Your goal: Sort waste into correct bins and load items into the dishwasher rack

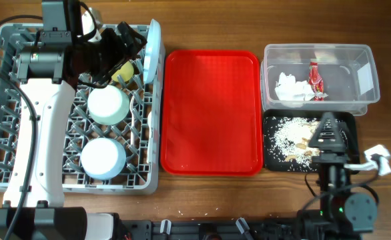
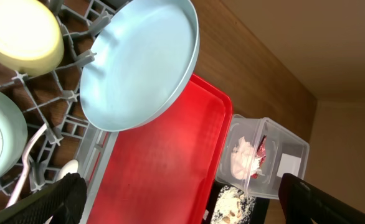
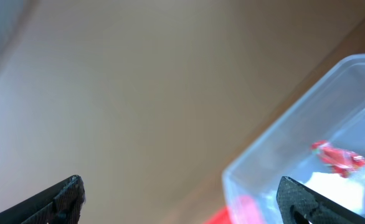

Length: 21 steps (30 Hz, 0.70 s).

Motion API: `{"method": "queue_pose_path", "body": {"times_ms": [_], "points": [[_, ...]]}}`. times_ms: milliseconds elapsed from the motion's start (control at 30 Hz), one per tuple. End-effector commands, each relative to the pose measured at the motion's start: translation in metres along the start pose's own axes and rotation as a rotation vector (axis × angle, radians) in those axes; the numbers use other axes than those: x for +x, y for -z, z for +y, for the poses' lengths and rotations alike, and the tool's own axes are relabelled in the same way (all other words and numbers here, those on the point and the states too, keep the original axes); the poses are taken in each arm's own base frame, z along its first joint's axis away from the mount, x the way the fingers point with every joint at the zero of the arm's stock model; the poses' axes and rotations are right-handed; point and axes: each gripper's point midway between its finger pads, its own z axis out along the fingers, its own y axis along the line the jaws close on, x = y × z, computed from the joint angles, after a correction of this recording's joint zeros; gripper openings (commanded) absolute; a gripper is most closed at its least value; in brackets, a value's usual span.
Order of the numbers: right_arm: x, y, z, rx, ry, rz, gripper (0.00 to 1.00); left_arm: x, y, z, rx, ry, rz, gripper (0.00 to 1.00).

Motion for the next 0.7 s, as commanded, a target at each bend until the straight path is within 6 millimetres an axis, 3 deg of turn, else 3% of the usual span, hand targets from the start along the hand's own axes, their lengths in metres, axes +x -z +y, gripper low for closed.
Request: {"method": "queue_pose_path", "body": {"times_ms": [0,167,267,433,667], "points": [[0.034,-0.004,-0.016,-0.013,0.31,0.085,1.0,0.0,0.004,-0.002,0.003,-0.015,-0.011,1.0],[0.072,-0.008,-0.048,-0.009,0.539,0.17,1.0,0.0,0.004,-0.002,0.003,-0.015,-0.011,1.0],[0.092,-0.004,-0.032,-0.179,0.879,0.229,1.0,0.0,0.004,-0.002,0.003,-0.015,-0.011,1.0],[0.088,-0.005,-0.035,-0.18,1.11,0.201,1.0,0.0,0.004,-0.002,0.003,-0.015,-0.011,1.0],[0.089,-0.005,-0.035,-0.185,1.124,0.201,1.0,0.0,0.004,-0.002,0.003,-0.015,-0.011,1.0]]}}
